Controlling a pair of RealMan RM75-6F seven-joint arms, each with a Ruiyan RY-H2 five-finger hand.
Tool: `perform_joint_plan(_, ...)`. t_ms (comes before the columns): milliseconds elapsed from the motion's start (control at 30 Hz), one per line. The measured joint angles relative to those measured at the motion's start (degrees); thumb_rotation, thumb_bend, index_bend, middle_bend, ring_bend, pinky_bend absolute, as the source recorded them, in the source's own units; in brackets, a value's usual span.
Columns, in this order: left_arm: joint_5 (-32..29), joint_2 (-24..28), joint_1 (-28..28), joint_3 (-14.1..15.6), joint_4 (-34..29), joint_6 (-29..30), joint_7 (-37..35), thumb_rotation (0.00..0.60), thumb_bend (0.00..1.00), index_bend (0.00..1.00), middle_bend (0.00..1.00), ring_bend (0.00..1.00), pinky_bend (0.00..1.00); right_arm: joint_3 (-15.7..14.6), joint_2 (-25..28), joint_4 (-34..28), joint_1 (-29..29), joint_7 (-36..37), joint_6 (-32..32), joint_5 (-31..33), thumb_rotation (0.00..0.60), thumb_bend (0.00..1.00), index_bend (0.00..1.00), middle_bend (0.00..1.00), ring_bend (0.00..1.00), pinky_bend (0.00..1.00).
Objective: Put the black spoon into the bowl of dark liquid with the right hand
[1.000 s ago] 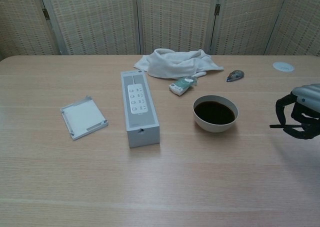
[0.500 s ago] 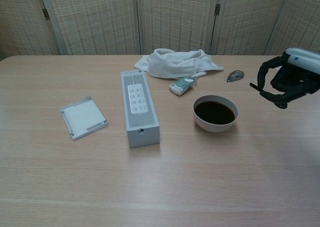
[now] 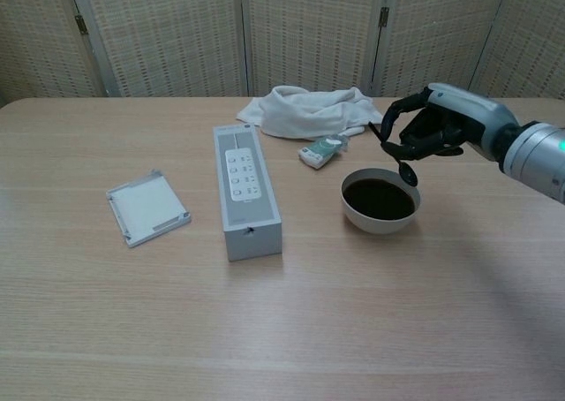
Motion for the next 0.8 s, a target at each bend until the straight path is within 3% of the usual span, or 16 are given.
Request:
perform_joint_plan(400, -0.6, 0.9, 0.0, -0.3, -0.7, 0.0, 0.2, 0.600, 0.17, 0.15, 0.07, 0.09, 0.16, 1.0, -8.9, 12.3, 5.2, 7.5, -4.6, 0.1, 0.600, 0.46, 0.73, 0.95, 1.00, 1.00)
perform_joint_plan(800, -0.8, 1.0, 0.1, -0.3, -1.0, -0.1, 0.5, 0.600, 0.17, 0.15, 0.07, 0.09, 0.16, -0.5, -12.6, 18.9, 6.7, 17.6, -4.6, -3.3, 0.600, 0.46, 0.74, 0.95, 1.00, 1.00)
